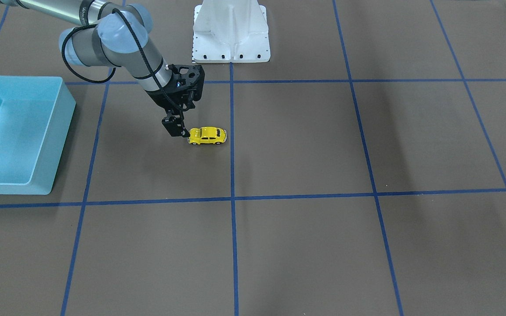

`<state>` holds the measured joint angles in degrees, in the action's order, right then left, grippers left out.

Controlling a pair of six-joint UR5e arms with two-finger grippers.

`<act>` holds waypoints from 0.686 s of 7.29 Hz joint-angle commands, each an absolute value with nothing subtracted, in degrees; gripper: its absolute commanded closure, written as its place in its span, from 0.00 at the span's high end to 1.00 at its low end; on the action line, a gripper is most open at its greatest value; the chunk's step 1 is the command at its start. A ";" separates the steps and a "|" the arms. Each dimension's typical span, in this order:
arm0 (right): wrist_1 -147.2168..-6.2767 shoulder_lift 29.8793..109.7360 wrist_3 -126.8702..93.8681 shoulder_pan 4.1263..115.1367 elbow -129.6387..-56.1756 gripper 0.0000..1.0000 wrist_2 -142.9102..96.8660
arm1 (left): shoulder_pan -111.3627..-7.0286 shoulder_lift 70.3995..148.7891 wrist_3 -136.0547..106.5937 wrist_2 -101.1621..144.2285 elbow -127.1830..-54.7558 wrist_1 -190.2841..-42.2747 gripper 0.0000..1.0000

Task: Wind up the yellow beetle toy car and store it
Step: 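Move the right gripper over the stopped yellow car, then close the right gripper on the yellow car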

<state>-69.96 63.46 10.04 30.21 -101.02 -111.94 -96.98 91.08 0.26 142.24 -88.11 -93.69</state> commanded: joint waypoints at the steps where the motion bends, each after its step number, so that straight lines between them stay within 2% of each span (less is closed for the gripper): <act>1: -66.04 61.01 9.84 29.01 -95.84 1.00 -110.05 | -97.03 90.88 0.26 142.21 -87.98 -93.69 1.00; 2: -63.92 59.17 9.41 28.92 -91.89 1.00 -109.60 | -97.03 90.88 0.26 142.21 -88.07 -93.69 1.00; 5: -63.90 58.88 8.18 27.69 -91.06 1.00 -109.51 | -97.03 90.88 0.26 142.21 -87.98 -93.69 1.00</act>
